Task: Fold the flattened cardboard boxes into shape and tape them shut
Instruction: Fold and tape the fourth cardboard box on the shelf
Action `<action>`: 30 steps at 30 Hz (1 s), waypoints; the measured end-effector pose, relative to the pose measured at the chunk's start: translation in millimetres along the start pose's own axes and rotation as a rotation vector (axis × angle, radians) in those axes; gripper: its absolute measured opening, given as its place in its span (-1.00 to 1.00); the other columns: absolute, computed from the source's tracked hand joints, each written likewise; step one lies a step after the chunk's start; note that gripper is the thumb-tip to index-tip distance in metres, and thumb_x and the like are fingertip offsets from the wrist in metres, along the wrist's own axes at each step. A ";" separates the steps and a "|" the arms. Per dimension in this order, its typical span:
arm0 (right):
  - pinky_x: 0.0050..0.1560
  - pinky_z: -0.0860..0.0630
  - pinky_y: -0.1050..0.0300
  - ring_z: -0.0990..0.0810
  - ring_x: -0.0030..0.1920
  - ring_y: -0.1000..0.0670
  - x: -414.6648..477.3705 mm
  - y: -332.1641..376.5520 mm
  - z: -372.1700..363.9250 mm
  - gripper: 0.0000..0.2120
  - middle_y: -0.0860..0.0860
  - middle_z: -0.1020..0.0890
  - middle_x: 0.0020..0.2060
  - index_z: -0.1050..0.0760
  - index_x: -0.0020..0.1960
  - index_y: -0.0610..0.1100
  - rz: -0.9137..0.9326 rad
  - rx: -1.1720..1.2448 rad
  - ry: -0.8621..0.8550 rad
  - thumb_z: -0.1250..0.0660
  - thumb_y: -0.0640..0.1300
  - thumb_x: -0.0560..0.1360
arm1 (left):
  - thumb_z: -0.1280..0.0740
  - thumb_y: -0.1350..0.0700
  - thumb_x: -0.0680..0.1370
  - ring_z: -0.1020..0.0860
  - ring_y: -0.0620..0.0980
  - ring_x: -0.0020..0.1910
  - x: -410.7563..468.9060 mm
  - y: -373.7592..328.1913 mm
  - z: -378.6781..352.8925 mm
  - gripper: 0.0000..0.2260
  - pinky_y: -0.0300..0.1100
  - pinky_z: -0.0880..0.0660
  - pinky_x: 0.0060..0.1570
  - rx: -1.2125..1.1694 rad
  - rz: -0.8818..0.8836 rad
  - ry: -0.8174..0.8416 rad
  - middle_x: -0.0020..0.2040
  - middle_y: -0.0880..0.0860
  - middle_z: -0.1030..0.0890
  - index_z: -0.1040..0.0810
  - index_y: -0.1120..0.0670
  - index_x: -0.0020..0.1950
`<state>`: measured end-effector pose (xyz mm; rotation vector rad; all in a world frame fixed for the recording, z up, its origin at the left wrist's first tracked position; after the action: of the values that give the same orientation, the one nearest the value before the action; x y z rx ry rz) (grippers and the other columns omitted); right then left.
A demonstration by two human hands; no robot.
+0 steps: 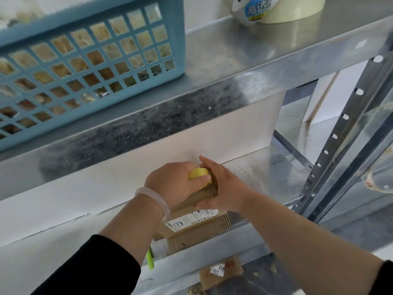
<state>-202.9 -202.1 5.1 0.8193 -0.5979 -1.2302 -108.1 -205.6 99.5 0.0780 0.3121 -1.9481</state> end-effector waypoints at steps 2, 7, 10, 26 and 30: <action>0.42 -0.23 0.15 -0.23 0.42 0.13 -0.7 1.7 3.2 0.12 0.23 -0.28 0.42 0.01 0.54 0.25 0.002 0.008 -0.030 -0.62 0.16 0.20 | -0.18 -0.29 0.54 -0.53 -0.13 -0.20 -3.0 -2.2 2.8 -0.77 -0.11 -0.48 -0.17 -0.008 0.002 -0.006 -0.23 -0.12 -0.56 -0.47 -0.18 -0.09; 0.30 -0.31 0.19 -0.32 0.33 0.15 -3.1 4.5 7.5 -0.09 0.22 -0.35 0.34 -0.20 0.45 0.23 0.014 -0.027 -0.070 -0.61 0.13 0.24 | -0.20 -0.32 0.50 -0.52 -0.12 -0.17 -6.3 -2.4 9.3 -0.77 -0.12 -0.46 -0.19 0.081 0.008 -0.033 -0.20 -0.15 -0.54 -0.46 -0.20 -0.04; 0.35 -0.36 0.09 -0.31 0.33 0.17 -2.3 8.2 6.0 -0.14 0.26 -0.34 0.32 -0.24 0.43 0.21 0.043 -0.043 -0.070 -0.60 0.17 0.24 | -0.18 -0.35 0.50 -0.52 -0.10 -0.16 -5.5 -0.5 10.6 -0.72 -0.12 -0.46 -0.18 0.115 0.004 -0.026 -0.19 -0.15 -0.54 -0.47 -0.18 -0.03; 0.23 -0.26 0.29 -0.32 0.24 0.23 -4.3 0.2 4.2 -0.55 0.27 -0.34 0.22 -0.46 0.24 0.08 -0.111 0.176 -0.112 -0.52 0.00 0.40 | -0.14 -0.33 0.53 -0.51 -0.10 -0.18 -0.7 -2.2 6.7 -0.67 -0.11 -0.45 -0.17 0.162 -0.031 0.050 -0.20 -0.10 -0.54 -0.46 -0.11 -0.11; -0.06 -0.40 0.34 -0.52 0.08 0.17 -6.8 -3.7 3.0 -0.61 0.18 -0.52 0.08 -0.53 0.13 0.14 -0.159 0.260 -0.126 -0.54 0.02 0.34 | -0.15 -0.36 0.51 -0.52 -0.12 -0.19 -1.1 1.2 6.0 -0.66 -0.12 -0.46 -0.19 0.153 -0.023 0.049 -0.21 -0.12 -0.55 -0.47 -0.13 -0.11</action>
<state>-209.0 -196.6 4.0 1.0271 -0.8195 -1.3735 -105.9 -206.6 105.3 0.2230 0.1959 -1.9932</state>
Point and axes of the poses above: each hand's wrist, its own x-axis towards the middle knuckle, its own z-axis out of the back of the hand, y = z × x, the point moved 10 cm from there along x, towards the middle knuckle
